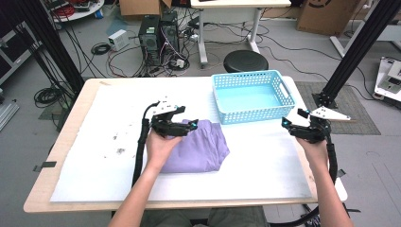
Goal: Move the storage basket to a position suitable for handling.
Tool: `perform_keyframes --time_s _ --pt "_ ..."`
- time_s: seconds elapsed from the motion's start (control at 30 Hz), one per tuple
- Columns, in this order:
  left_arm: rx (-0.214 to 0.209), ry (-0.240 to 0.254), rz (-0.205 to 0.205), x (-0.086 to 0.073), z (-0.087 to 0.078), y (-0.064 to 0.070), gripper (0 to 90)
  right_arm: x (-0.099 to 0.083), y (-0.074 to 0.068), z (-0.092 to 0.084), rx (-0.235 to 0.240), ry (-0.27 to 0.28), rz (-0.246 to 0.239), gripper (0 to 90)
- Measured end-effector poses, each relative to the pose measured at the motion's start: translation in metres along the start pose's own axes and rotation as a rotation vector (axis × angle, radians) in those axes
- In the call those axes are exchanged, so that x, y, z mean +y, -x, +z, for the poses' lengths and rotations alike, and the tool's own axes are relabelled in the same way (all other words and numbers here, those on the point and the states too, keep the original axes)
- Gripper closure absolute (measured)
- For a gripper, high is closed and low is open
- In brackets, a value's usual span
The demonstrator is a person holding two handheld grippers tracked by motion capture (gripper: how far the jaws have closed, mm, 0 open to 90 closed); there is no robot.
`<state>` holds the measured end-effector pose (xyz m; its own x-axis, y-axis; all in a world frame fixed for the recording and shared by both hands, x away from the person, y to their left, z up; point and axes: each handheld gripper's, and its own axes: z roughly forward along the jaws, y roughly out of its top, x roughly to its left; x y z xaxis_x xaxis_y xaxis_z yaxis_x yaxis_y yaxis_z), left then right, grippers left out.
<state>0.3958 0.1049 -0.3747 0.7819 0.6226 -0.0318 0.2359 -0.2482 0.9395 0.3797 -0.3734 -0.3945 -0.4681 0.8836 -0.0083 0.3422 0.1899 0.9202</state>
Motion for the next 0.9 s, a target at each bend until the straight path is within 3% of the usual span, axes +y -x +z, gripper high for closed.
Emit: perform_keyframes --time_s 0.17,0.33,0.4,0.53,0.67,0.77,0.9 --pt "-0.012 -0.045 -0.001 0.002 0.031 0.007 24.7 -0.006 0.020 0.002 -0.029 -0.029 0.016 20.8" --pt "-0.023 -0.073 0.002 0.005 0.057 0.013 24.7 -0.009 0.028 0.005 -0.032 -0.042 0.011 20.8" --pt "-0.023 -0.087 -0.015 0.006 0.069 0.014 24.7 -0.009 0.033 0.007 -0.035 -0.054 0.009 20.8" --pt "-0.018 -0.097 -0.031 0.004 0.081 0.014 24.7 -0.008 0.040 0.010 -0.041 -0.059 0.006 20.8" --pt "-0.009 -0.139 -0.042 0.005 0.095 0.015 24.7 -0.005 0.045 0.013 -0.046 -0.071 0.005 20.8" --pt "-0.003 -0.153 -0.050 0.006 0.102 0.014 24.7 -0.004 0.050 0.015 -0.052 -0.051 0.012 20.9" --pt "-0.002 -0.167 -0.066 0.007 0.111 0.012 24.7 -0.004 0.057 0.021 -0.050 -0.086 0.010 20.9"
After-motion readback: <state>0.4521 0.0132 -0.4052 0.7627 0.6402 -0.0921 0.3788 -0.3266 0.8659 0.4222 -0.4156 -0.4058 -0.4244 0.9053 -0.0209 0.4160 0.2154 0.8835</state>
